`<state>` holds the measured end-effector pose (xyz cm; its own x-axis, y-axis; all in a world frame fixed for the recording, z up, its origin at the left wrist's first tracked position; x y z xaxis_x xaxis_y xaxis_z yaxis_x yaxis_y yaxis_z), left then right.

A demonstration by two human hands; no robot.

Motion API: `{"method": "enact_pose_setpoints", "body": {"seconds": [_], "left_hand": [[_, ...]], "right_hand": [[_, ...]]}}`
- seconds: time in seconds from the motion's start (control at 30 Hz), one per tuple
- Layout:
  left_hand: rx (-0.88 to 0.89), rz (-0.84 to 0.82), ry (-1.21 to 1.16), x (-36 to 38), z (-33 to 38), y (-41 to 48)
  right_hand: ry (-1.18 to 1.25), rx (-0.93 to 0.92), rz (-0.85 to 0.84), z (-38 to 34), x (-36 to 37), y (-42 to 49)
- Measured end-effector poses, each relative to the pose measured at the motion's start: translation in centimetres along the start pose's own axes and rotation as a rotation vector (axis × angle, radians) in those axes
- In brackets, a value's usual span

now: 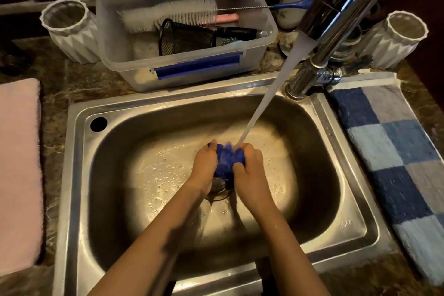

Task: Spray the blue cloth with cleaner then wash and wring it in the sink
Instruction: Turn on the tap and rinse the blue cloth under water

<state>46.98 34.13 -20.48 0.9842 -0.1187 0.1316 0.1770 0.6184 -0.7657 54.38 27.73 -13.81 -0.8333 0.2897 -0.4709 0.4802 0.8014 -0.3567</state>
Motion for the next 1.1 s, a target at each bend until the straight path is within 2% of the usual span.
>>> {"method": "enact_pose_setpoints", "body": {"seconds": [0.07, 0.1, 0.23, 0.3, 0.4, 0.47, 0.53, 0.67, 0.77, 0.87, 0.97, 1.03, 1.1], "left_hand": [[-0.234, -0.111, -0.164, 0.6, -0.8, -0.9], [-0.287, -0.195, -0.197, 0.9, -0.8, -1.3], [-0.244, -0.368, -0.019, 0.8, 0.4, -1.8], [-0.299, -0.434, 0.038, 0.7, 1.0, -2.1], [-0.366, -0.378, -0.022, 0.0, 1.5, -1.7], [-0.328, -0.315, -0.09, 0.2, 2.1, -1.4], [-0.267, -0.277, -0.093, 0.9, 2.3, -1.4], [-0.151, -0.189, -0.133, 1.6, 1.9, -1.3], [-0.164, -0.121, -0.186, 1.3, 0.8, -1.3], [-0.175, -0.111, -0.203, 1.6, 0.2, -1.6], [-0.199, -0.134, -0.178, 2.1, -0.2, -2.7], [-0.204, -0.143, -0.17, 2.3, -0.8, -2.7], [-0.088, -0.1, -0.001, 2.1, -0.6, -2.4]], "right_hand": [[-0.023, -0.012, 0.017, -0.7, 0.9, -0.9], [-0.064, -0.041, 0.058, -1.0, 1.1, -1.1], [-0.081, -0.13, 0.225, -1.8, -0.5, -0.3], [-0.041, -0.154, 0.203, -1.5, -1.1, 0.3], [0.086, -0.144, 0.04, -1.0, -1.2, 0.6], [0.085, -0.093, 0.009, -0.4, -1.2, 0.8], [0.036, -0.054, 0.028, -0.2, -0.8, 0.8], [-0.171, -0.106, 0.136, -1.0, 0.9, 0.0], [-0.147, -0.049, 0.196, -1.1, 1.5, 0.0], [-0.292, -0.053, 0.26, -1.4, 1.2, 0.8], [-0.248, 0.134, 0.279, 0.1, 0.0, 2.8], [-0.119, 0.245, 0.267, 2.0, -0.4, 4.1], [0.047, 0.311, 0.295, 3.4, -0.3, 4.5]]}}
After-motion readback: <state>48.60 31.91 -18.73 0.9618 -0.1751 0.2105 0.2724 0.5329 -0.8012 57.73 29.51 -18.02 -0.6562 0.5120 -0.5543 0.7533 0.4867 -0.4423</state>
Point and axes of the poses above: each hand's wrist, its own y-axis towards the middle knuckle, its own x-axis out of the palm, z = x × y, the point moved 6 cm from there along y, towards the middle knuckle, and after that the axes turned 7 degrees about -y, right-handed, at the moved point
